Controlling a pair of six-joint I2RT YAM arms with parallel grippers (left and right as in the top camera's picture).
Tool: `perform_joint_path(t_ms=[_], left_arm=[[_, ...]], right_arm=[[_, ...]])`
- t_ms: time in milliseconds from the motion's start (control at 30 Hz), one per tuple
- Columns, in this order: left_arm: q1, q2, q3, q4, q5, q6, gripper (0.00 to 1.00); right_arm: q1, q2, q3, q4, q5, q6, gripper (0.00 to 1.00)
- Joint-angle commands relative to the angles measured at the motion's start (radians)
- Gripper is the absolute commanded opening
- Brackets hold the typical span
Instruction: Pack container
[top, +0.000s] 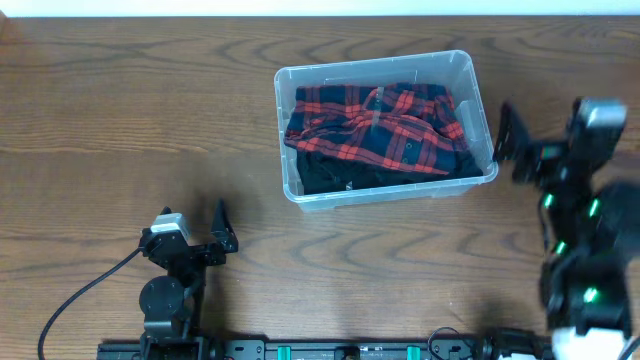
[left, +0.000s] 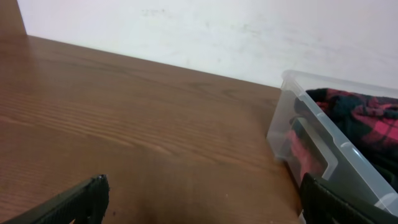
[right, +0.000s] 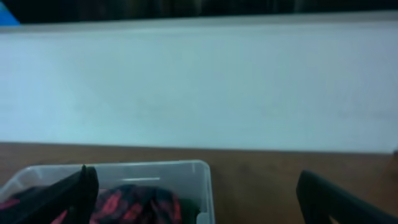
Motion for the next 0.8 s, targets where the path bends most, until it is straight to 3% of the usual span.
perform_joint_path(t_ms=[0,333,767], left_arm=[[-0.003,-0.005,-0.019,-0.032,-0.015,0.007,0.98],[-0.003,-0.005,-0.019,-0.032,-0.015,0.007,0.98],[-0.003,-0.005,-0.019,-0.032,-0.015,0.007,0.98]], right_arm=[[0.008,-0.145,-0.169,0.050,-0.026,0.026,0.99],[0.009,-0.525,-0.518,0.070,-0.026,0.074,0.99],[0.009,-0.697,-0.690,0.053,-0.030,0.102,0.99]])
